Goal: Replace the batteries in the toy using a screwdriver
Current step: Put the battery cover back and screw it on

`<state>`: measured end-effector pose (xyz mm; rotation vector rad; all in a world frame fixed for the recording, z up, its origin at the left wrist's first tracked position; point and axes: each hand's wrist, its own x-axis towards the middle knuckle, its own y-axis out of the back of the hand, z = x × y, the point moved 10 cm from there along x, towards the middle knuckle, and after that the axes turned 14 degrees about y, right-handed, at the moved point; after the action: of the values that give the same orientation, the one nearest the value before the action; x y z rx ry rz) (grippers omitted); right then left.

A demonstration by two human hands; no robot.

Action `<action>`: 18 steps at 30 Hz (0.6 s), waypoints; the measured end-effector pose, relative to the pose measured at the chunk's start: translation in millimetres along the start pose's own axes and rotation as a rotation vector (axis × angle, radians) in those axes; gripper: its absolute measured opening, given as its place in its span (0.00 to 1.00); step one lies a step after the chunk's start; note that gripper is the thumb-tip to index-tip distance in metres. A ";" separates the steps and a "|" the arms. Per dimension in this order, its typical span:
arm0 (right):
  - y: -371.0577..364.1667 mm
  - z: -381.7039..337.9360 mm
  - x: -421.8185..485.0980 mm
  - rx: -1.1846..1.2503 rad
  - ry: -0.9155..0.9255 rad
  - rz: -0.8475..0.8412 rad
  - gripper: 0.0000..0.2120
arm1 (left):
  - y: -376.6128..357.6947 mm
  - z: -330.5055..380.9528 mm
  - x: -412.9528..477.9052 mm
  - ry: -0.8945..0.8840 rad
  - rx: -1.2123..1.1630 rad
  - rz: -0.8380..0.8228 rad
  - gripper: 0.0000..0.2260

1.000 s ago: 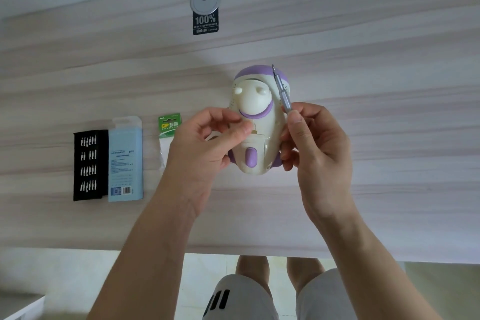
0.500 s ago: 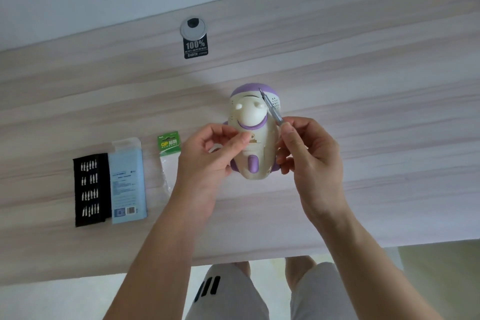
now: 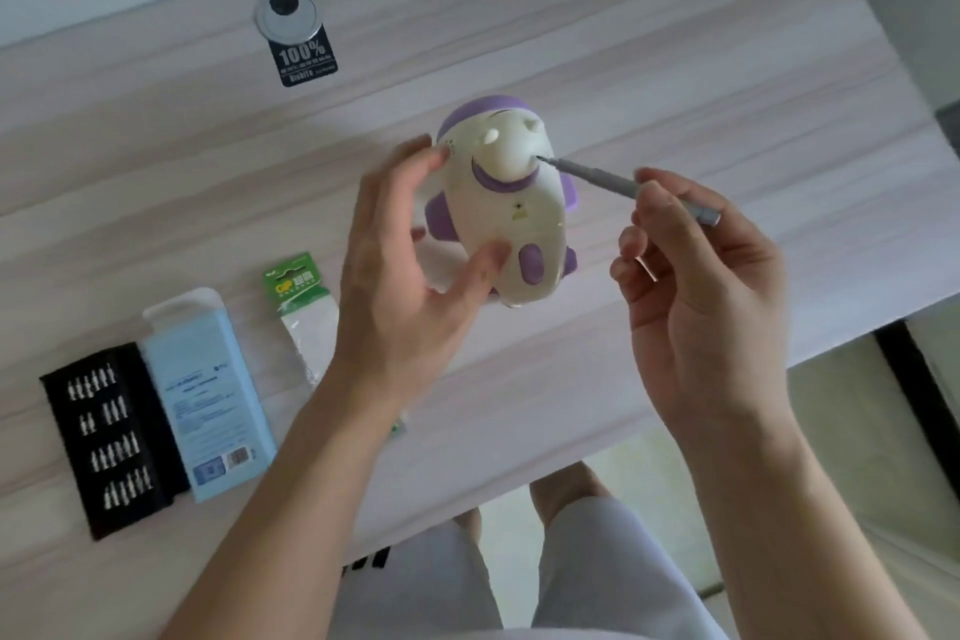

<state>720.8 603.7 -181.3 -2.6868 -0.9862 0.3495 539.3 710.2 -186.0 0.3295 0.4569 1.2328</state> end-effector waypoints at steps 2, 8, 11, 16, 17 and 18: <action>0.5 -6.6 -4.1 -0.027 0.047 0.013 0.04 | -7.1 5.4 2.8 -0.061 0.000 -0.052 0.33; -4.2 -26.7 -8.1 -0.325 0.285 0.003 0.06 | -26.1 14.1 12.0 -0.105 -0.024 -0.153 0.35; -16.7 -31.0 -9.5 -0.427 0.371 -0.044 0.05 | -32.9 12.4 13.2 -0.122 -0.032 -0.177 0.34; -26.1 -30.0 -10.7 -0.552 0.470 -0.060 0.06 | -36.5 7.8 14.1 -0.120 -0.075 -0.196 0.33; -28.1 -31.0 -11.0 -0.581 0.494 -0.069 0.06 | -37.0 7.6 13.6 -0.120 -0.074 -0.197 0.33; -29.3 -31.6 -11.2 -0.597 0.509 -0.074 0.07 | -37.3 7.8 13.4 -0.122 -0.072 -0.196 0.32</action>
<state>704.8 612.9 -140.8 -2.9709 -1.1431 -0.7252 577.4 711.7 -199.2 0.2895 0.3304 1.0292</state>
